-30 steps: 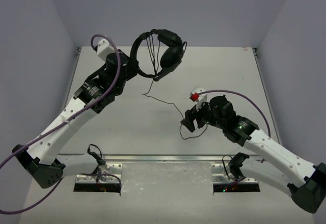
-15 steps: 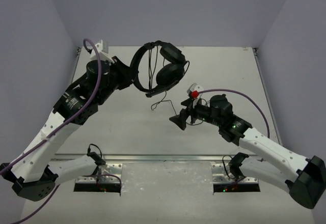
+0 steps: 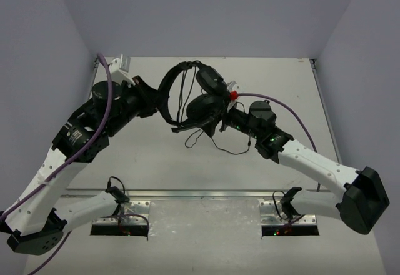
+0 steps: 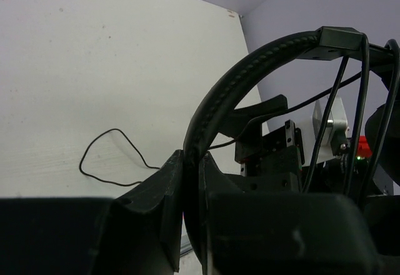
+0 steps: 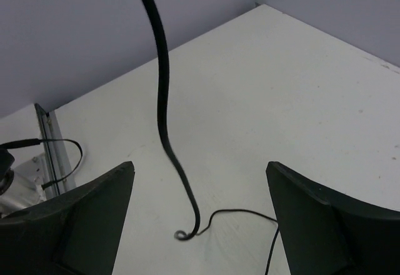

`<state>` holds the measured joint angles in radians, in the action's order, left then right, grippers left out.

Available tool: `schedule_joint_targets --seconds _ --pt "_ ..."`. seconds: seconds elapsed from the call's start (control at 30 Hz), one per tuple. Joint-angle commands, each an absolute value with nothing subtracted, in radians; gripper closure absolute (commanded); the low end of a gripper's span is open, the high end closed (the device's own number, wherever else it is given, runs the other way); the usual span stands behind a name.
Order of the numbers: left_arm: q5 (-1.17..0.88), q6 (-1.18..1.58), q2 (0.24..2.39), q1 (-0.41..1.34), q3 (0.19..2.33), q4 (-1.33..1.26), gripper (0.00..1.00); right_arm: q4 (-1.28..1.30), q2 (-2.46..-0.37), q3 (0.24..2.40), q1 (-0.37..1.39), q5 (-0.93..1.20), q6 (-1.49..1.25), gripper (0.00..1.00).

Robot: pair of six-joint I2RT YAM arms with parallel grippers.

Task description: Wrap the headphones

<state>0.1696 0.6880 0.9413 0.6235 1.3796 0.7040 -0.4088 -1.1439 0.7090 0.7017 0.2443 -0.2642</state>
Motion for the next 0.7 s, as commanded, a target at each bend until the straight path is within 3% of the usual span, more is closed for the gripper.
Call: schedule_joint_targets --seconds 0.0,0.13,0.2,0.27,0.67 --pt "0.127 0.684 0.917 0.634 1.413 0.653 1.00 -0.524 -1.201 0.796 0.698 0.294 -0.287 0.14" --pt "0.129 0.666 0.916 0.634 1.414 0.660 1.00 -0.534 -1.293 0.856 0.696 0.273 -0.247 0.55" --pt "0.161 0.655 0.928 0.632 1.427 0.681 1.00 -0.502 -1.321 0.885 0.695 0.244 -0.189 0.96" --pt "0.196 0.631 0.946 0.632 1.442 0.721 1.00 -0.517 -1.299 0.871 0.686 0.143 -0.158 0.99" --pt "0.072 0.583 0.913 0.634 1.367 0.649 1.00 -0.255 -1.322 1.025 0.522 0.178 -0.107 0.99"
